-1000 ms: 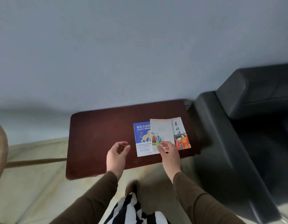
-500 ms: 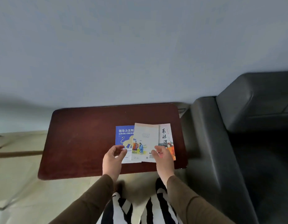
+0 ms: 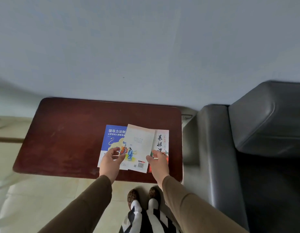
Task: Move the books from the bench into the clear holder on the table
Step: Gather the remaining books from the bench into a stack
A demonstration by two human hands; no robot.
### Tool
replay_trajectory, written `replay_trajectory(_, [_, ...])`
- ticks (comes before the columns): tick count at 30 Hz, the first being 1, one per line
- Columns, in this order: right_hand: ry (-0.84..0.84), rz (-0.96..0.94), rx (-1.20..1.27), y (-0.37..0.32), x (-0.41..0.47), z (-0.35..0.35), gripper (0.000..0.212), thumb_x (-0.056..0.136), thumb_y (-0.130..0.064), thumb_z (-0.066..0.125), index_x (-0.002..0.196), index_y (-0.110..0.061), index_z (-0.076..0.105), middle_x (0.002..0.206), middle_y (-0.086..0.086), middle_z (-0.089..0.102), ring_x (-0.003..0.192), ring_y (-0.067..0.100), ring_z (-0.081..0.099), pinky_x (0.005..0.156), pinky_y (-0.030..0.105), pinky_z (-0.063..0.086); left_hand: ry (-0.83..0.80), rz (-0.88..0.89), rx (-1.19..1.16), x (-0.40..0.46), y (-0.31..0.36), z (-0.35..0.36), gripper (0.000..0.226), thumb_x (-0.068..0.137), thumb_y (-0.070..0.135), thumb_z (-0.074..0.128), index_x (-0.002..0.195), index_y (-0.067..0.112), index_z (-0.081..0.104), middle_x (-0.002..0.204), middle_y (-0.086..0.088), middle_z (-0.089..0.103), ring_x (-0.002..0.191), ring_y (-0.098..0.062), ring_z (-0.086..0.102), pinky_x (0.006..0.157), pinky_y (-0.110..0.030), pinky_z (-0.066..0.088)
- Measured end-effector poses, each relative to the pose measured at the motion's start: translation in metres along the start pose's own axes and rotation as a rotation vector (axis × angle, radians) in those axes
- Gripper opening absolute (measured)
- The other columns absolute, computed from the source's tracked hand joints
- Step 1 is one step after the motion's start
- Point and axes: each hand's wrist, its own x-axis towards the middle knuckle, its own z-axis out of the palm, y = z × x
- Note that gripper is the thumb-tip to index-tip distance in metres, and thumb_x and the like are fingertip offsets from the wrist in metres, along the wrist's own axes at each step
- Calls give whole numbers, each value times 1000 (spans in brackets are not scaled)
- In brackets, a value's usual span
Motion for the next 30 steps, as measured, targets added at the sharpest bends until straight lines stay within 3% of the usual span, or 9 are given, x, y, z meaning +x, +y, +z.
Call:
replay_trajectory(4, [8, 41, 61, 10, 17, 11, 41, 97, -18, 63, 136, -23, 54, 133, 0, 59, 114, 17, 63, 74, 23, 58, -14, -48, 111, 22, -17, 11, 53, 93, 33, 74, 142, 21, 56, 123, -3, 62, 109, -21, 62, 89, -40, 55])
replay_trajectory(7, [46, 75, 40, 20, 27, 19, 41, 97, -17, 62, 136, -23, 51, 131, 4, 55, 105, 17, 63, 66, 20, 54, -22, -68, 130, 33, -30, 20, 59, 94, 26, 74, 148, 22, 52, 130, -8, 59, 113, -24, 61, 96, -43, 54])
replay_trajectory(12, [89, 214, 132, 36, 41, 29, 26, 95, -12, 63, 115, -19, 49, 124, 5, 57, 105, 21, 58, 81, 30, 45, -2, -62, 159, 40, -46, 36, 55, 95, 20, 69, 148, 25, 54, 124, -9, 59, 107, -26, 62, 98, -46, 55])
replay_trajectory(17, [155, 224, 95, 39, 50, 25, 28, 94, -16, 64, 119, -14, 52, 111, 4, 62, 92, 16, 60, 82, 33, 48, -2, -122, 19, 31, -50, 49, 47, 98, 17, 66, 143, 28, 59, 116, -7, 63, 103, -25, 66, 92, -48, 59])
replay_trajectory(19, [241, 216, -62, 39, 55, 16, 28, 92, -21, 65, 118, -14, 59, 119, 5, 59, 106, 24, 59, 92, 37, 51, -7, -141, -26, 22, -47, 56, 45, 98, 16, 65, 142, 29, 60, 116, -7, 62, 103, -24, 65, 92, -47, 59])
replay_trajectory(22, [308, 220, -205, 38, 57, -2, 27, 94, -26, 60, 119, -16, 63, 130, 7, 47, 120, 29, 46, 104, 40, 45, -64, -138, -50, 13, -43, 69, 47, 99, 18, 65, 143, 30, 58, 120, -6, 63, 105, -23, 65, 92, -44, 59])
replay_trajectory(25, [327, 204, -258, 44, 57, -15, 29, 96, -26, 59, 123, -17, 60, 134, 6, 46, 123, 27, 43, 103, 40, 45, -159, -101, -13, 10, -39, 83, 52, 98, 21, 66, 147, 33, 54, 127, -5, 63, 113, -23, 66, 95, -45, 59])
replay_trajectory(30, [357, 190, -254, 55, 56, -27, 44, 92, -24, 65, 133, -22, 49, 137, 6, 47, 124, 28, 47, 103, 46, 50, -155, -113, 56, 7, -32, 96, 58, 100, 15, 63, 155, 18, 45, 142, -10, 49, 125, -21, 52, 112, -43, 47])
